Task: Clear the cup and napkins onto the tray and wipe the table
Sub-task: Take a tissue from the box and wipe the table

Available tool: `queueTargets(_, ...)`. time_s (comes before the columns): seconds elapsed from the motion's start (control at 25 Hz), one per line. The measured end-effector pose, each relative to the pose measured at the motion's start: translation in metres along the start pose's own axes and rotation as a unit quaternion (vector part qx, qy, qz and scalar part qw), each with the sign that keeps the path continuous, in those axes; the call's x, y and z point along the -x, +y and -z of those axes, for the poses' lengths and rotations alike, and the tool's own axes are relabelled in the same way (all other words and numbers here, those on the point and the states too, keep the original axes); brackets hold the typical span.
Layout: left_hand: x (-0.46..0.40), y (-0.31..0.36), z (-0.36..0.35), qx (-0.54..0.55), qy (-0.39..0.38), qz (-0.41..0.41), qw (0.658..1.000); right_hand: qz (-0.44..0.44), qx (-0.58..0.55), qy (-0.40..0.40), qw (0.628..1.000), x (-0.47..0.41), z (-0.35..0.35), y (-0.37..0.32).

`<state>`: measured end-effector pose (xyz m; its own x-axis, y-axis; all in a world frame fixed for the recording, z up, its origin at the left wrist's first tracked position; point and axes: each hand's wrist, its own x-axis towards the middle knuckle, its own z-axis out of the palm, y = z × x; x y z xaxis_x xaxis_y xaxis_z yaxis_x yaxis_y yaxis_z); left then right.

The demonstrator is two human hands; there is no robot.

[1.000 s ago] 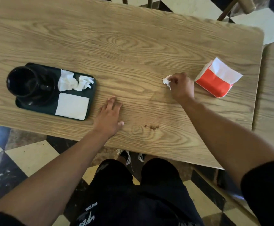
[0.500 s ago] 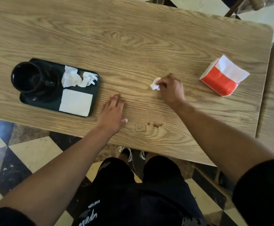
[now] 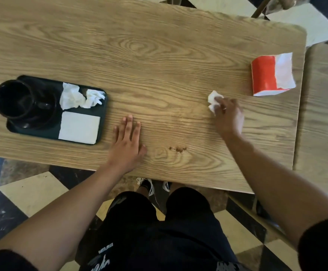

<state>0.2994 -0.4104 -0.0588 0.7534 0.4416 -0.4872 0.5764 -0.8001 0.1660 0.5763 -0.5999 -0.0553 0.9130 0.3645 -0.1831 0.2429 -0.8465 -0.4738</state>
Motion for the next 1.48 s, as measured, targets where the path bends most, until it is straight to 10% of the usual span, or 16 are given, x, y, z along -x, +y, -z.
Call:
queueTargets(0.24, -0.001, -0.002, -0.006, -0.003, 0.019, -0.013, 1.000, 0.178, -0.060, -0.177, 0.966, 0.104, -0.027, -0.019)
queueTargets(0.44, 0.001, -0.006, -0.002, 0.007, 0.007, -0.018, 1.000, -0.080, -0.077, 0.052, 0.992, 0.064, -0.015, 0.001)
queueTargets(0.64, 0.001, -0.006, 0.000, 0.019, -0.004, -0.021, 1.000, -0.223, -0.109, 0.068, 0.966, 0.156, -0.058, -0.054)
queueTargets(0.88, 0.004, -0.026, 0.001, 0.053, 0.036, -0.084, 0.994, 0.108, -0.075, -0.116, 0.984, 0.153, -0.066, -0.076)
queueTargets(1.08, 0.016, -0.046, -0.008, 0.064, 0.069, -0.085, 0.992, -0.052, -0.063, 0.004, 0.997, 0.082, -0.036, -0.046)
queueTargets(1.32, 0.020, -0.050, -0.007, 0.092, 0.060, -0.094, 0.990, 0.312, -0.026, -0.298, 0.902, 0.146, -0.054, -0.050)
queueTargets(1.48, 0.019, -0.057, -0.010, 0.086, 0.057, -0.105, 0.989, 0.092, -0.036, -0.127, 0.987, 0.086, -0.050, -0.072)
